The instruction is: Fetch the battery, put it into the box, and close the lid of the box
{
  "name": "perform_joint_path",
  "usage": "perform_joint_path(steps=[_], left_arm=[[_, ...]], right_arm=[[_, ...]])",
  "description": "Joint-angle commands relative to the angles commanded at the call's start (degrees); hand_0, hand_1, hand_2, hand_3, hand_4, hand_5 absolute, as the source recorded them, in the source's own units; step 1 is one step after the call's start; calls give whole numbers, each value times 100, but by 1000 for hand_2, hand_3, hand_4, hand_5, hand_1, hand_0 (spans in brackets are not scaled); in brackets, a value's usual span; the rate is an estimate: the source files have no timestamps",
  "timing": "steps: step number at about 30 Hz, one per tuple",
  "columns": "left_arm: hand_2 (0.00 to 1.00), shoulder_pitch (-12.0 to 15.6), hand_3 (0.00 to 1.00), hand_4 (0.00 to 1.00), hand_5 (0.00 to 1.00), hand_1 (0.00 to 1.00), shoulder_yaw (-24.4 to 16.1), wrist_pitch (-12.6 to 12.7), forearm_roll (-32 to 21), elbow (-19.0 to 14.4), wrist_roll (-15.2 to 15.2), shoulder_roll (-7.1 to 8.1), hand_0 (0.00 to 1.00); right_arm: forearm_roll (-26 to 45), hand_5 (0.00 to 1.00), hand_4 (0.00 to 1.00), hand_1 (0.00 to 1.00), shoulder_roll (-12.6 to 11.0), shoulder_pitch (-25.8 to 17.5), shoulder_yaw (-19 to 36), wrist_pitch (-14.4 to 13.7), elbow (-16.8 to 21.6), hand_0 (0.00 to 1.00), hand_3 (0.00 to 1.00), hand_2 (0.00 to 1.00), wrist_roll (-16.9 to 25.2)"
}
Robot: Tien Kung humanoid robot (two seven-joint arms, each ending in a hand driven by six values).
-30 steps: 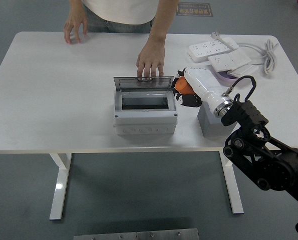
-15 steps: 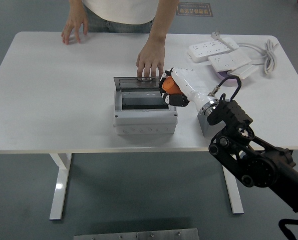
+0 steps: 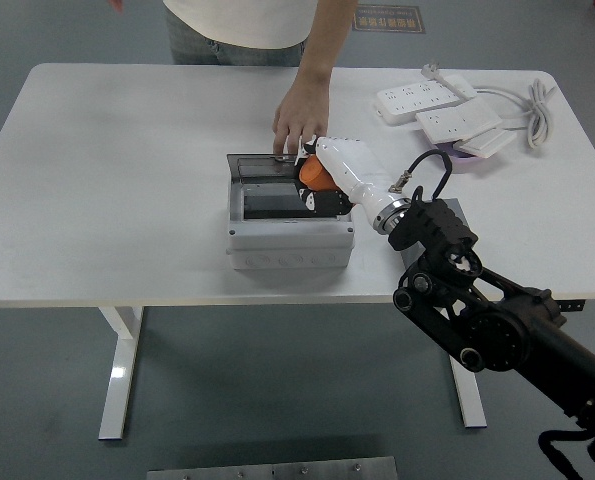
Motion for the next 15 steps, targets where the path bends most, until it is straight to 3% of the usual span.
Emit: perform_joint_path(steps=[15], left_arm=[[581, -22, 566, 610, 63, 717, -37, -3, 68, -3, 37, -5, 645]], right_arm=[[235, 2, 330, 185, -313, 665, -1067, 95, -359, 166, 347, 269, 71]])
